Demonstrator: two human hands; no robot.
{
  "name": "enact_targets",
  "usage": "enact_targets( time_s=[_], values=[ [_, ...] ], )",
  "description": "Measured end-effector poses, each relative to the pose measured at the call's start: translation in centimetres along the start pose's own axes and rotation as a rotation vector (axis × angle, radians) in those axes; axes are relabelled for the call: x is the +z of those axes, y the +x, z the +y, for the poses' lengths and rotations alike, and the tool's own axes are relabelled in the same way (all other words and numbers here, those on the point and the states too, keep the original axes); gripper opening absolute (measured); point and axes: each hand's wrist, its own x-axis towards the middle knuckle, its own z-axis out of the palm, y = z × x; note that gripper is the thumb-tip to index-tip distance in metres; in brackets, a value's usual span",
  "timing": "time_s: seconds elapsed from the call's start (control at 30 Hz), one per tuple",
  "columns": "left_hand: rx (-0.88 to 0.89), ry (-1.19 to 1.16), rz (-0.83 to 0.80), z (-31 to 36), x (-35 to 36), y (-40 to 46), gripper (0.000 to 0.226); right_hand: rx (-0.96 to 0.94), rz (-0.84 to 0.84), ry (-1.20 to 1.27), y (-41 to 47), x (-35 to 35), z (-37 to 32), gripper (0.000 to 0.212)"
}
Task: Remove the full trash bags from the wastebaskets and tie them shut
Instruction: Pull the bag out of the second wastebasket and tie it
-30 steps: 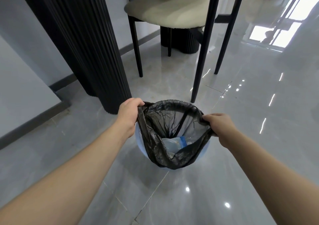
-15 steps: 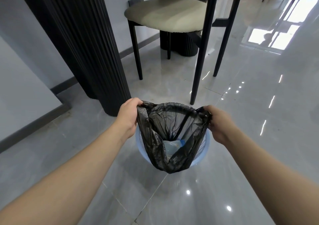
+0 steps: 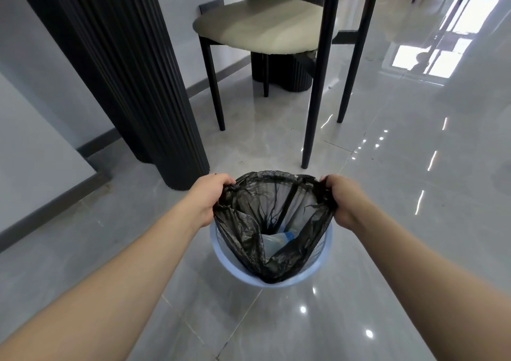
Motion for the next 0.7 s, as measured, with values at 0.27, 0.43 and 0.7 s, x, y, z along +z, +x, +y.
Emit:
enact_targets(
  time_s=[0.27, 0.43, 0.7],
  values=[
    [0.222, -0.319, 0.014, 0.8, -0.5, 0.5, 0.017, -0.043, -0.168, 0.582, -0.2, -0.6, -1.7, 0.025],
    [0.275, 0.010, 0.010, 0.3, -0.7, 0.8, 0.011, -0.096, -0.220, 0.666, -0.6, -0.8, -3.0, 0.017],
    [0.537, 0.515, 0.011, -0.8, 0.9, 0.5, 0.012, -0.189, -0.237, 0.544, -1.6, 0.3, -5.6, 0.019]
  ],
)
